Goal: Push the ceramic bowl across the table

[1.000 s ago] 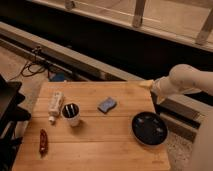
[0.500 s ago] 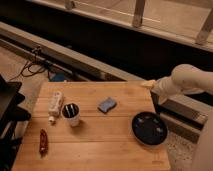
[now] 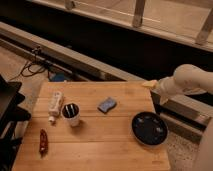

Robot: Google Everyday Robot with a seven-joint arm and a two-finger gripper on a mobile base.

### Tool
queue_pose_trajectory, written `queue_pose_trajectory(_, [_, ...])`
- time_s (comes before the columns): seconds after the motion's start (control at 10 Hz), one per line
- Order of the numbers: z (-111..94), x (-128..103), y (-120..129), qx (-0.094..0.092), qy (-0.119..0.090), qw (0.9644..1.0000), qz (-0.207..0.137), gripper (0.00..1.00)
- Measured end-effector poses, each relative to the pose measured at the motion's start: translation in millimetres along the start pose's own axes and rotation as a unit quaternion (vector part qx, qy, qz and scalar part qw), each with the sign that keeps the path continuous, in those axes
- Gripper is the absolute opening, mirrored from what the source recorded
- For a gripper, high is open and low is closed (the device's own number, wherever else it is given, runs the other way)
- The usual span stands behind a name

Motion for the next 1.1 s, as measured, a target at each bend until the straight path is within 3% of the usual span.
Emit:
queue_pose_trajectory(0.2, [1.9,-0.4,-1.3,0.007,0.001,1.0,-0.003,0.62])
queue_pose_trajectory(0.4, [17.6,0.3,-10.1,0.04,0.006,0.9992,0.003,0.42])
queue_pose_trajectory(0.6, [34.9,-7.7,-43.8,0.081,0.006,0.9962,0.03,0.23])
queue_pose_trajectory(0.7, [41.0,-13.0,-60.0,0.099,0.005,0.994,0.045,0.14])
queue_pose_trajectory(0.8, [42.5,-22.9,-89.0,0.126,0.001,0.9897,0.069,0.04])
queue_pose_trajectory(1.0, [41.6,-33.0,-126.1,0.16,-0.004,0.9813,0.107,0.0])
queue_pose_trajectory(1.1, [38.7,-36.0,-144.1,0.172,-0.007,0.9759,0.134,0.04])
